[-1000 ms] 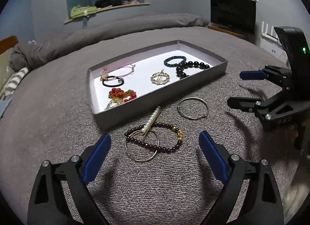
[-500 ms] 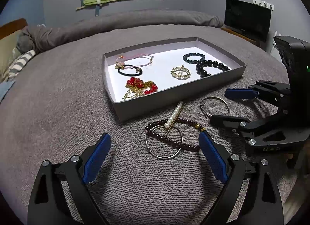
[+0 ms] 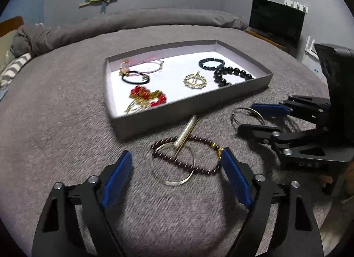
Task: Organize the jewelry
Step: 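Grasp the pearl hair pin with the left tool while the right tool grasps a silver bangle, then carry the pearl pin and silver bangle over the white box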
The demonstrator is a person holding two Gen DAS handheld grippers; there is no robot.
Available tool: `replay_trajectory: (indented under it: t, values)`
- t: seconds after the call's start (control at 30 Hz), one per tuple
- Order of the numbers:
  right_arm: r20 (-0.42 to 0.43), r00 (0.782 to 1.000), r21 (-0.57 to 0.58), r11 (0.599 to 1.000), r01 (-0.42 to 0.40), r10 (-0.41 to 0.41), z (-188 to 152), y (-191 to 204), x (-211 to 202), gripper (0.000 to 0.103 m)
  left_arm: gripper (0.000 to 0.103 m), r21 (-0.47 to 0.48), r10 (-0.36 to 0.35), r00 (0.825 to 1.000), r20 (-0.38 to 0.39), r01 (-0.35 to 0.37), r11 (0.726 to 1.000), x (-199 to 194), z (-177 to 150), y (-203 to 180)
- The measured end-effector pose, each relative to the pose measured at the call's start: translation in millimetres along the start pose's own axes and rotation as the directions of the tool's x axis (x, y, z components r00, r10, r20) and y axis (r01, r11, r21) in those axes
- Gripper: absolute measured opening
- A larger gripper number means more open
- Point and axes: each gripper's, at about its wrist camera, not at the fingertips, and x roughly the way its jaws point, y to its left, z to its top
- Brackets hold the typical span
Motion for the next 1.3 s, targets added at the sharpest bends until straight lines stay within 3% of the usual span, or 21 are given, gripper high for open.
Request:
replay_trajectory:
  t: [0.1,0.2,0.33,0.4,0.57,0.63,0.67,1.3]
  values:
    - [0.011,1.000,0.036,0.999,0.005,-0.005,0,-10,-6,0.047,0.055,0.018,-0.006,1.000,-0.015,0.006,1.000,10,11,-3]
    - [0.023,1.000,0.042,0.999,0.006,-0.007,2,-13,-9,0.047,0.048,0.030,-0.001,1.000,-0.018,0.002,1.000,17,19,-7]
    - [0.025,1.000,0.036,0.999,-0.003,0.002,2,-12,-9,0.047,0.045,0.050,-0.007,0.999,-0.032,0.008,0.999,25,26,-12]
    - [0.023,1.000,0.029,1.000,-0.007,0.006,2,-11,-8,0.047,0.033,0.064,0.003,0.998,-0.063,0.001,0.998,34,29,-15]
    - [0.025,1.000,0.023,1.000,-0.005,0.005,2,-9,-10,0.047,0.026,0.074,0.021,0.995,-0.101,-0.013,0.997,46,25,-16]
    - [0.024,1.000,0.024,1.000,-0.004,0.004,2,-10,-9,0.047,0.019,0.091,0.031,0.995,-0.098,-0.022,0.996,44,23,-17]
    - [0.025,1.000,0.024,1.000,-0.004,0.003,2,-9,-9,0.047,0.008,0.090,0.026,0.995,-0.097,-0.017,0.996,43,23,-17]
    - [0.029,0.999,0.017,0.999,-0.038,0.038,-4,-1,-21,0.047,0.008,0.078,-0.052,0.999,-0.002,0.052,0.996,-7,15,-24]
